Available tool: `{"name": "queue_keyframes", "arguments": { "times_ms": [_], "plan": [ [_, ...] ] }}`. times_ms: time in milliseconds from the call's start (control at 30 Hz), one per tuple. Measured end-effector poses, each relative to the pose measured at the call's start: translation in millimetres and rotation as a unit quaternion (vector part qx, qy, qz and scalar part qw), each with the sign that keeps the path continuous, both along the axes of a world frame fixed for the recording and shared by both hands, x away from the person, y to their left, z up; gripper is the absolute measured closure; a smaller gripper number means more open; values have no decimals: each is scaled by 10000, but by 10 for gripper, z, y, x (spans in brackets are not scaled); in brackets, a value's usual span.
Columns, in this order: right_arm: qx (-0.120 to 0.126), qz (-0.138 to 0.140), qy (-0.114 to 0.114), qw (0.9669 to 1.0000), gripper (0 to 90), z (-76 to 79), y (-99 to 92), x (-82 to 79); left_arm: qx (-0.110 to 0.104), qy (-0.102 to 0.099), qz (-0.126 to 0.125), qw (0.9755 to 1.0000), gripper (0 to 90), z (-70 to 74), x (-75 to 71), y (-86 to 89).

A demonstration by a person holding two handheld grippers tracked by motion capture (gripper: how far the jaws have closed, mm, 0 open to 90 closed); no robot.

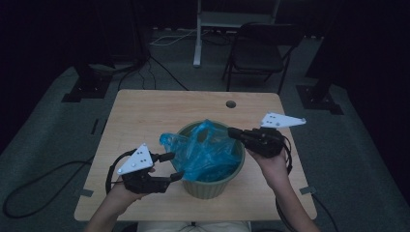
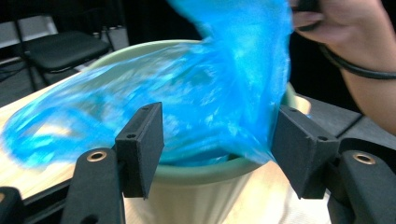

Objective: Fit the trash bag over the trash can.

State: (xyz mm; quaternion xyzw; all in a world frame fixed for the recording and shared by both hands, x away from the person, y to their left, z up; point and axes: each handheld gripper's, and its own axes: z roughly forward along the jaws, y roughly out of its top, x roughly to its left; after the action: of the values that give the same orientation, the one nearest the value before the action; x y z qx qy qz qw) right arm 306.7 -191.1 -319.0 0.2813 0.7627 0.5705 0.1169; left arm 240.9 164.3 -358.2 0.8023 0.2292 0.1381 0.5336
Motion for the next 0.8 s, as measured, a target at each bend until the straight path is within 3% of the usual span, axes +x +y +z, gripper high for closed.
{"name": "queue_keyframes", "arguments": {
  "times_ms": [133, 300, 367, 400, 467, 600, 700, 800],
  "plan": [
    [116, -254, -49, 9996, 900, -38, -164, -91, -127, 115, 31, 9998, 332, 4, 15, 110],
    [361, -13, 14, 9993, 900, -114, -298, -261, -292, 225, 266, 9990, 331, 13, 78, 232],
    [400, 35, -31, 9992, 900, -145, -332, -367, -256, 267, 439, 9984, 331, 6, 140, 281],
    [417, 35, -53, 9991, 900, -156, -345, -412, -106, 157, 630, 9978, 331, 1, 172, 301],
    [460, 102, -88, 9988, 900, -177, -360, -489, 6, 165, 816, 9965, 331, -6, 242, 344],
    [376, 145, -131, 9991, 900, -205, -331, -594, -295, 493, 1236, 9907, 331, 3, 507, 511],
    [359, 201, -131, 9991, 900, -222, -296, -610, -454, 745, 1312, 9875, 332, 5, 690, 568],
    [343, 250, -106, 9990, 900, -246, -262, -607, -253, 1043, 1202, 9869, 332, -41, 877, 512]
  ]
}}
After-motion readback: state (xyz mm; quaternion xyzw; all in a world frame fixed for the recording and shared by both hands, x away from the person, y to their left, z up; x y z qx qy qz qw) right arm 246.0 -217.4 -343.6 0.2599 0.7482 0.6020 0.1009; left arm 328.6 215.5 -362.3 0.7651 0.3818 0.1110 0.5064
